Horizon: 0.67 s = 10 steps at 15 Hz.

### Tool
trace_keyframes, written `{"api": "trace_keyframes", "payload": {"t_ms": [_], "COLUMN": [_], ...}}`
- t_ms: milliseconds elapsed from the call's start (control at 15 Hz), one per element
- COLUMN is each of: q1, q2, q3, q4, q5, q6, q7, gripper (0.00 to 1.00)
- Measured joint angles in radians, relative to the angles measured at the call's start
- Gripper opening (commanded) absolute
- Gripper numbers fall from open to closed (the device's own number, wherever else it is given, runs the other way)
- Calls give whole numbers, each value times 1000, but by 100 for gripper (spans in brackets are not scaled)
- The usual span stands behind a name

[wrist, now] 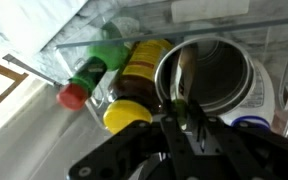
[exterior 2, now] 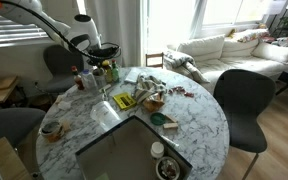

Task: Pick up the two white packets with the green lids from the silver cup one by one and put them the right way up on the table, pick up the white bottle with a blue lid from the clear storage container and put it in the silver cup

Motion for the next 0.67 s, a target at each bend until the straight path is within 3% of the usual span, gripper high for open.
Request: {"api": "trace_keyframes", "payload": {"t_ms": [400,667], "q1": [-30,-32], "q2": [-178,-303], "q3": [-12,-77], "q4": [-10,-54], "q5": [76,107], "q6": [-55,-111], "q7": [30,57], "gripper": [5,5]}}
